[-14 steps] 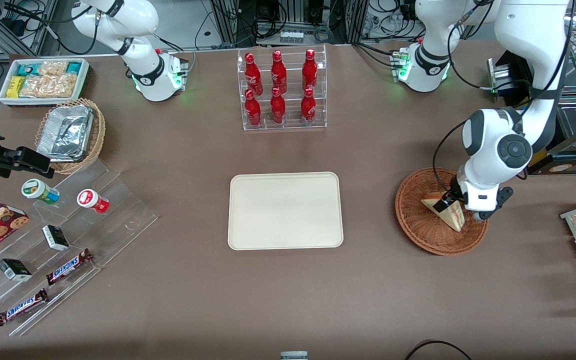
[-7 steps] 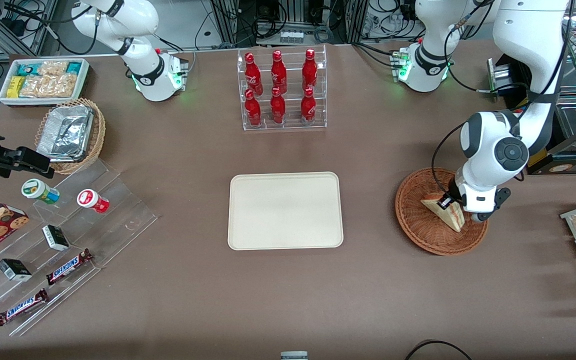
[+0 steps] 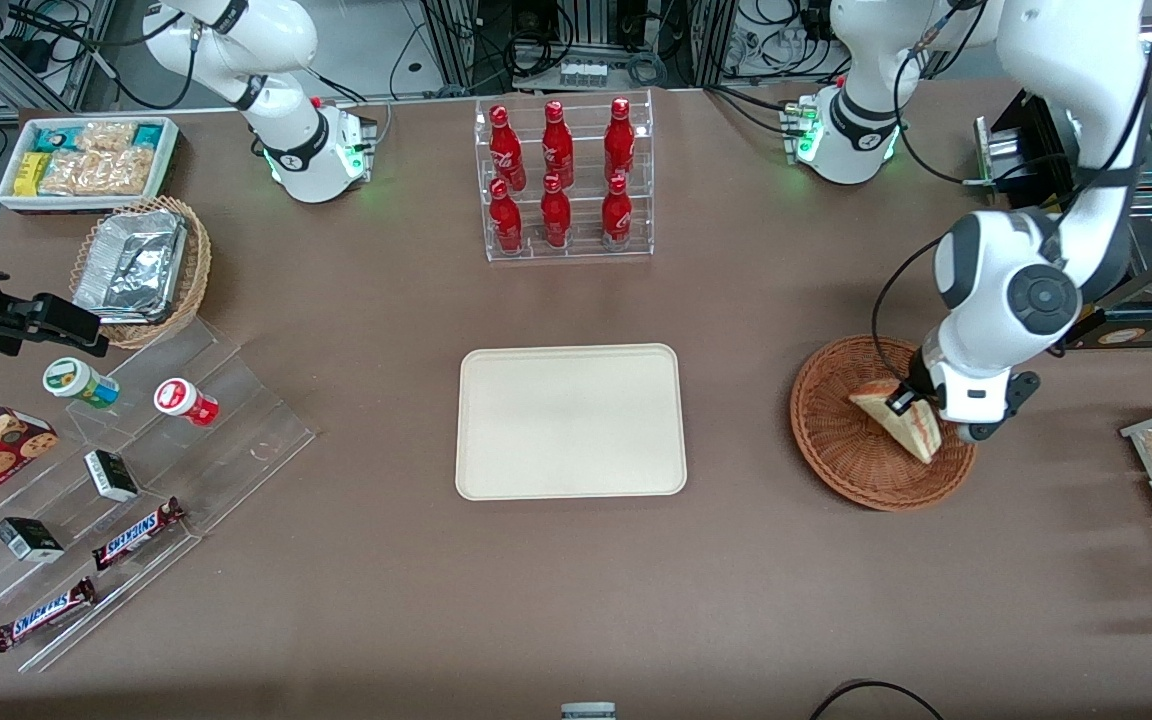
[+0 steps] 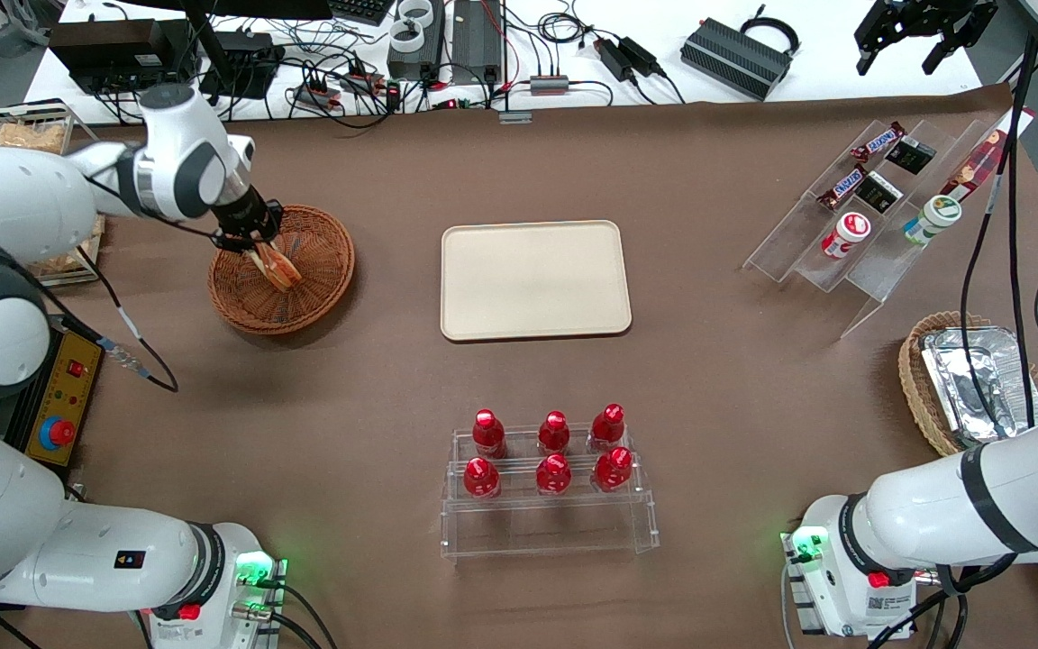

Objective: Place sandwich from basket to tray
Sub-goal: 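Lower the left gripper and close it on the sandwich, then lift the sandwich and carry it over the white tray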

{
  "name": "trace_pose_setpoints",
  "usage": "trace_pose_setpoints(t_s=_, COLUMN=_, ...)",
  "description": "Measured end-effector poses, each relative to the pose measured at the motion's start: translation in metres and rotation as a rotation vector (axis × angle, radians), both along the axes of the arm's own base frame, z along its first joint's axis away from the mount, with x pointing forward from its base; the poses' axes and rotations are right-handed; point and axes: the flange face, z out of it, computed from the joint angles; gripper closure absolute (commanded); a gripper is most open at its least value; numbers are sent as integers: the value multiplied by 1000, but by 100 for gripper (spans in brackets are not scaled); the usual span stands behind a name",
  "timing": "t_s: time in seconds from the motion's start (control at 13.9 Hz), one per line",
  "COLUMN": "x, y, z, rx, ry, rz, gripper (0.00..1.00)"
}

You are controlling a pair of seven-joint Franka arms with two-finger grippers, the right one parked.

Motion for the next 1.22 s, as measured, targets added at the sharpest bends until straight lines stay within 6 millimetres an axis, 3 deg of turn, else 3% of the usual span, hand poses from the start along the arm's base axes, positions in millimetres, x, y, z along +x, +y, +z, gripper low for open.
trace_pose_setpoints(t_s=0.14, x=5, y=-18, z=47, rx=3, ry=9, rz=-34, gripper=100)
trace_pose_setpoints(t_s=0.22, x=6, y=-37, z=69, rx=1, ry=8, rz=-64, gripper=100)
trace_pose_setpoints(t_s=0.43, x=6, y=-113, z=116, rx=-14, ry=-9, rz=-181, gripper=100)
trace_pose_setpoints(t_s=0.58, x=-1, y=-169, z=127, rx=-33, ry=-30, rz=-259, gripper=100)
trace_pose_setpoints(t_s=0.86, x=-20, y=-288, z=106, rx=-68, ry=-13, rz=-423, gripper=100)
trace_pose_setpoints(t_s=1.22, x=-34, y=-380, z=48, rx=-93, ry=-54, rz=-552, gripper=100)
